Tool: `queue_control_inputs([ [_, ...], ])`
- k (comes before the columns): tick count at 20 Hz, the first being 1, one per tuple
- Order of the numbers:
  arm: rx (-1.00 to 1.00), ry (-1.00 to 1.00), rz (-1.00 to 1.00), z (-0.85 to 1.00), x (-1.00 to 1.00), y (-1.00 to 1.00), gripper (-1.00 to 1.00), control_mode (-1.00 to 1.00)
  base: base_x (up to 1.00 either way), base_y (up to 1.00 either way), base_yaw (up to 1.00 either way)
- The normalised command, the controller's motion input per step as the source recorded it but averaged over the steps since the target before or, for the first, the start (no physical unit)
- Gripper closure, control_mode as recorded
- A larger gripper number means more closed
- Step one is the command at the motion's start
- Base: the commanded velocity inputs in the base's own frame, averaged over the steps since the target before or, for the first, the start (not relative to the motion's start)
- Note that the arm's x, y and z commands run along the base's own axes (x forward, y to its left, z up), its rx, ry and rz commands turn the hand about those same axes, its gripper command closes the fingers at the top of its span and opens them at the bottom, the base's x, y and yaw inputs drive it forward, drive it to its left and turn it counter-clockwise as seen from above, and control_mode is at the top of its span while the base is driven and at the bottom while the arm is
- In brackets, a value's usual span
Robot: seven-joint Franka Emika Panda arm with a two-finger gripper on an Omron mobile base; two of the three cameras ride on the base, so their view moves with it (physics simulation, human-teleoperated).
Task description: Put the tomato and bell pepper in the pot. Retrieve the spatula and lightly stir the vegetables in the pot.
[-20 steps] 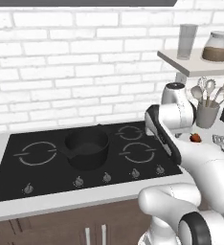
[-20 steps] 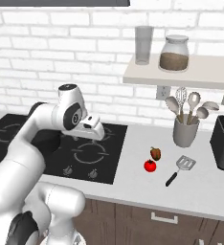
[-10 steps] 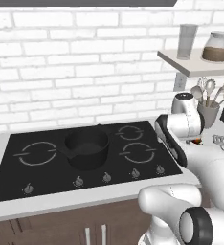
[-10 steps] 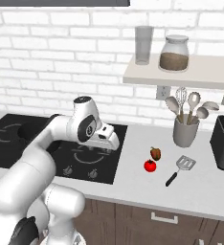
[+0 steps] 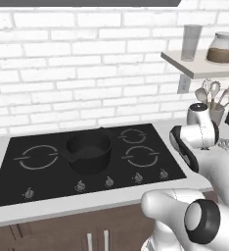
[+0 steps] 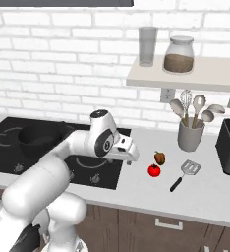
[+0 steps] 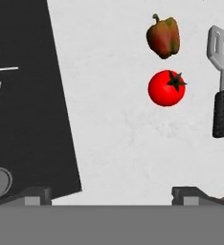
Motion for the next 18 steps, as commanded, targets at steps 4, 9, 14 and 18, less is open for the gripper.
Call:
queue_control_inputs([
  [4,0.00,0.04,0.00,-0.03,0.29,-0.73,-1.00,-1.00,0.00,0.00,0.00],
  [9,0.04,0.10,0.00,-0.03,0.34,-0.69,-1.00,-1.00,0.00,0.00,0.00],
  [14,0.00,0.05,0.00,-0.13,0.21,-0.22,-1.00,-1.00,0.00,0.00,0.00],
  [18,0.00,0.00,0.00,-0.24,0.11,-0.03,-1.00,-1.00,0.00,0.00,0.00],
])
